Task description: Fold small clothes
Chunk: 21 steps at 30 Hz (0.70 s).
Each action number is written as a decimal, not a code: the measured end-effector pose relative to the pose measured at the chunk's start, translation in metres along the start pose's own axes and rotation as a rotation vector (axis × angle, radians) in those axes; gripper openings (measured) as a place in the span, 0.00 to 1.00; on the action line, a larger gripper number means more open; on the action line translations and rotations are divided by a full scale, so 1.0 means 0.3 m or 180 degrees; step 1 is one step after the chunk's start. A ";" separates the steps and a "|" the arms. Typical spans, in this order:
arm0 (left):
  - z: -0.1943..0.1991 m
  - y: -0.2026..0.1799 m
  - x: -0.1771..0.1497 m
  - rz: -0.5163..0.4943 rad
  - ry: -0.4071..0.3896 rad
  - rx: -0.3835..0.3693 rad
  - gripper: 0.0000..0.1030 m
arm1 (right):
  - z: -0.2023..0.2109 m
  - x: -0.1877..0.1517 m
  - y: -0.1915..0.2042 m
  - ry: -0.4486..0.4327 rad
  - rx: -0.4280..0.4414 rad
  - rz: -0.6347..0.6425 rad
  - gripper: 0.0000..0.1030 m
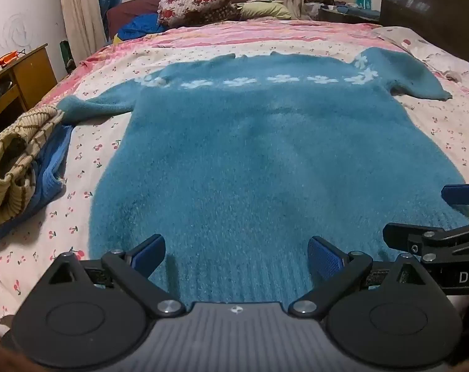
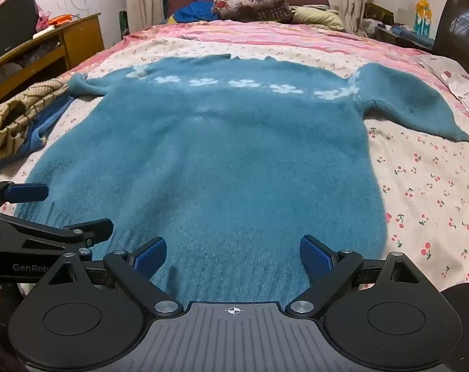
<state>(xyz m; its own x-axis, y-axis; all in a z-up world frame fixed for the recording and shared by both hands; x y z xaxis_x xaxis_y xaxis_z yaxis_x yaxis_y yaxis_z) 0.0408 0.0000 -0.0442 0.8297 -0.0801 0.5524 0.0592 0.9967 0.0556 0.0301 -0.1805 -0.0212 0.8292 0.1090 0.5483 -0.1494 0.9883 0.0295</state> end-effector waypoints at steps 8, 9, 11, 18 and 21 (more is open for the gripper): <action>-0.005 0.003 -0.007 -0.0012 0.0050 -0.0007 1.00 | -0.032 -0.022 -0.002 0.0036 -0.0018 0.0021 0.91; -0.004 0.005 -0.008 -0.0015 0.0053 -0.0008 1.00 | -0.037 -0.026 -0.003 0.0044 -0.0020 0.0023 0.91; -0.031 0.005 -0.024 -0.0019 0.0070 0.0000 1.00 | -0.042 -0.022 -0.009 0.0062 -0.0029 0.0031 0.91; -0.061 0.004 -0.035 0.0038 0.0160 -0.0021 1.00 | -0.053 -0.026 -0.004 0.0143 -0.0062 0.0043 0.91; -0.067 0.013 -0.035 0.0146 0.0209 -0.0064 1.00 | -0.060 -0.028 -0.003 0.0166 -0.0073 0.0052 0.91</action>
<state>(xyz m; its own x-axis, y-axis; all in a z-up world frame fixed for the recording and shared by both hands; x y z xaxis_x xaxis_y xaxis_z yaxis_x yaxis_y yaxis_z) 0.0435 0.0050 -0.0665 0.8665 -0.0340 0.4981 0.0310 0.9994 0.0143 0.0329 -0.1803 -0.0409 0.8538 0.1299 0.5041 -0.1512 0.9885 0.0013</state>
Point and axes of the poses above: each gripper's, at about its wrist camera, not at the fingertips, and z roughly against the way its jaws point, y to its left, x to its top, the point moved 6 cm from there along -z, roughly the way its jaws point, and after that the axes turned 9 degrees about y, right-handed, at the moved point
